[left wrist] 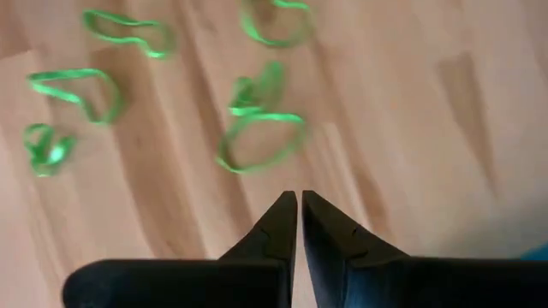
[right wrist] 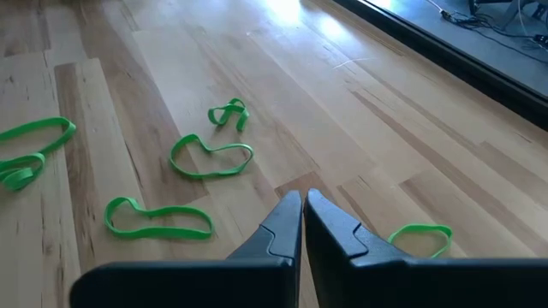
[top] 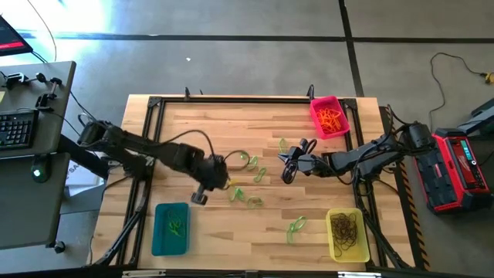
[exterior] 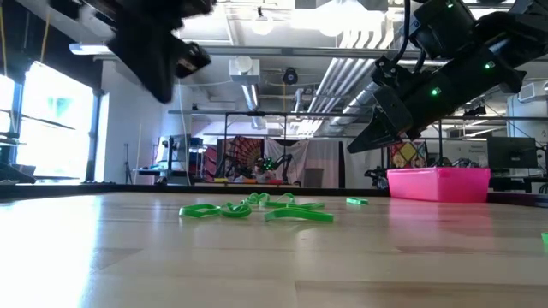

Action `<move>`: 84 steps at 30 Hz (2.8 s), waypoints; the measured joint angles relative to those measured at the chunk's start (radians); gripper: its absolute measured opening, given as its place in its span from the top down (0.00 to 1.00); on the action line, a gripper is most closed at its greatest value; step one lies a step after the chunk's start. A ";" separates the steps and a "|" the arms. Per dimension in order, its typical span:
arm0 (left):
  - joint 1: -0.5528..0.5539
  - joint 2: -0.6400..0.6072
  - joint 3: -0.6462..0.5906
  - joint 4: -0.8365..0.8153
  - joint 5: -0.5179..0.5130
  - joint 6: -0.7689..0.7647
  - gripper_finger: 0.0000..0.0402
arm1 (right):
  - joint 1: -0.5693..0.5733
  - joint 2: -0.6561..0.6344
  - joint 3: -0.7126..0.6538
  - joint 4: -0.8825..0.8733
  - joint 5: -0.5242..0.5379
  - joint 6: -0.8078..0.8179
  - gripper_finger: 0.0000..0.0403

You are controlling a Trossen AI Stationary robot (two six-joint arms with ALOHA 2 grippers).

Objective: Sort rubber bands into baskets
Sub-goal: Put the green rubber band into the blue bin

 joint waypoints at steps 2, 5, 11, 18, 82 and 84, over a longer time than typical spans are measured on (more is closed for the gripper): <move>0.042 0.000 -0.024 0.052 0.003 0.001 0.97 | 0.000 0.000 0.000 0.000 0.000 0.000 0.98; 0.098 0.000 -0.069 0.103 0.002 -0.011 0.97 | 0.000 0.000 0.000 0.000 0.000 0.000 0.98; 0.169 0.012 -0.149 0.282 -0.019 -0.053 0.95 | 0.000 0.000 0.000 0.000 0.000 0.000 0.98; 0.201 0.087 -0.161 0.488 -0.020 -0.052 0.86 | 0.000 0.000 0.000 -0.011 0.000 0.027 0.98; 0.373 0.266 -0.163 0.694 -0.195 -0.002 1.00 | 0.000 0.000 0.000 -0.019 0.001 0.029 0.98; 0.355 0.234 -0.163 0.676 -0.206 0.006 1.00 | 0.000 0.000 0.000 -0.019 0.000 0.029 0.98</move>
